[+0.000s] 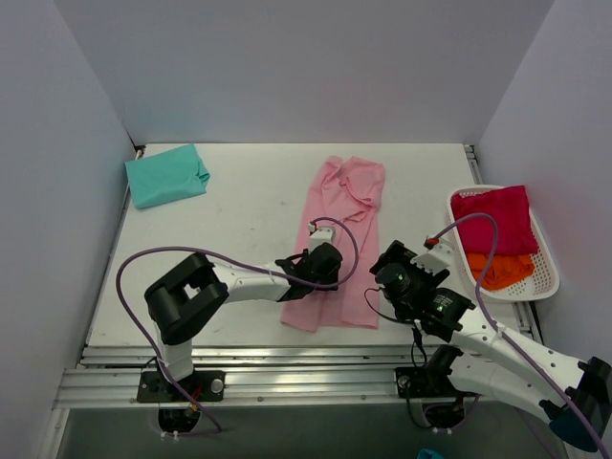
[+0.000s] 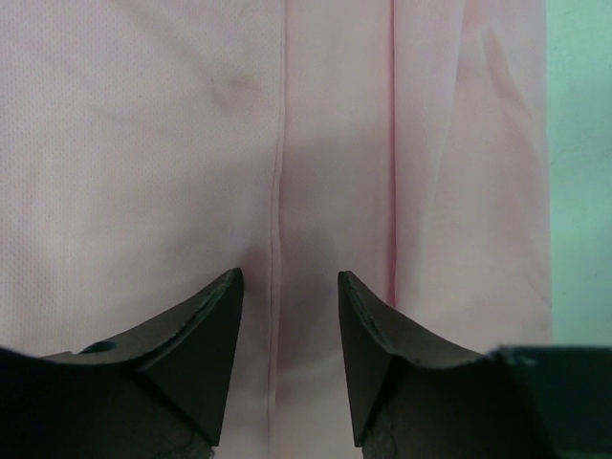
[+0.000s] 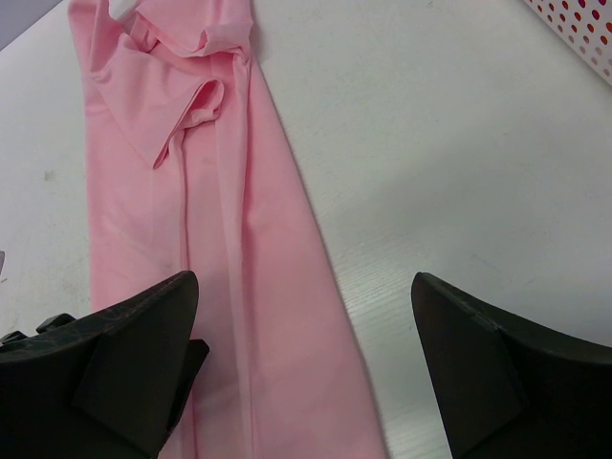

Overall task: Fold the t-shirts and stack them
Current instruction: Fold the tshirt

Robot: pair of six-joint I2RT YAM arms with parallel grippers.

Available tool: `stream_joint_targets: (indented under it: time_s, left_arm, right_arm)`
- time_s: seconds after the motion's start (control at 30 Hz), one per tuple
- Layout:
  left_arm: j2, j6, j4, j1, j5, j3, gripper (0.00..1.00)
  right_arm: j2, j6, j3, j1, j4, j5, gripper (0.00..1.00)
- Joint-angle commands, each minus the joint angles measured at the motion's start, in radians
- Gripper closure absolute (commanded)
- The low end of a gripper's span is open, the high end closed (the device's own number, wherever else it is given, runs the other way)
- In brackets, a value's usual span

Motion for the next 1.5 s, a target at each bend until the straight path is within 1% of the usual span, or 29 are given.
stream_joint_targets:
  time_s: [0.0,0.07,0.27,0.37,0.43,0.5,0.63,0.7,0.73,0.8,0.83,0.87,0.93,1.13,1.3,1.37,1.47]
  left_arm:
    - [0.011,-0.004,0.003,0.010,-0.010,0.025,0.49]
    - [0.018,-0.004,0.003,0.013,-0.009,0.026,0.52]
    - [0.036,-0.007,0.004,0.021,-0.013,0.023,0.52]
    - [0.042,-0.010,0.009,0.025,-0.010,0.018,0.57]
    - [0.045,-0.010,0.009,0.028,-0.010,0.018,0.58]
    - [0.048,-0.010,0.009,0.030,-0.010,0.018,0.63]
    - [0.056,-0.009,0.009,0.033,-0.009,0.020,0.66]
    - [0.065,-0.009,0.009,0.036,-0.007,0.023,0.70]
    - [0.068,-0.009,0.009,0.036,-0.006,0.025,0.76]
    - [0.081,-0.010,0.009,0.037,-0.003,0.026,0.79]
    - [0.085,-0.010,0.009,0.040,-0.001,0.028,0.86]
    - [0.088,-0.010,0.009,0.040,0.000,0.029,0.91]
    - [0.100,-0.012,0.009,0.043,0.003,0.034,0.97]
    - [0.097,-0.006,0.007,0.045,-0.007,0.038,0.98]
    - [0.013,0.026,-0.055,0.047,-0.021,0.066,0.98]
    - [-0.008,0.042,-0.069,0.047,-0.012,0.103,0.98]
    - [0.004,0.059,-0.094,0.045,0.000,0.163,0.98]
  right_arm:
    - [0.004,-0.004,0.007,-0.003,-0.014,0.057,0.10]
    - [0.002,-0.007,0.008,-0.002,-0.011,0.057,0.10]
    - [-0.002,-0.007,0.005,-0.002,-0.014,0.051,0.11]
    - [-0.002,-0.010,0.004,-0.003,-0.009,0.051,0.11]
    - [0.002,-0.012,0.005,-0.003,-0.011,0.051,0.11]
    - [0.002,-0.012,0.005,-0.002,-0.011,0.052,0.11]
    - [-0.001,-0.013,0.005,-0.002,-0.008,0.052,0.11]
    - [-0.001,-0.015,0.002,-0.002,-0.008,0.052,0.11]
    - [0.001,-0.015,0.002,-0.002,-0.008,0.052,0.11]
    - [-0.002,-0.016,0.002,-0.002,-0.006,0.051,0.11]
    - [-0.002,-0.016,0.001,-0.002,-0.008,0.052,0.11]
    - [-0.002,-0.016,0.000,-0.002,-0.008,0.054,0.11]
    - [-0.004,-0.018,-0.001,-0.003,-0.008,0.054,0.11]
    - [-0.004,-0.016,-0.003,-0.003,-0.005,0.055,0.11]
    - [-0.010,-0.018,-0.003,-0.003,-0.006,0.055,0.11]
    - [-0.015,-0.016,-0.004,-0.003,-0.003,0.052,0.11]
    - [-0.025,-0.021,-0.007,-0.003,-0.003,0.051,0.11]
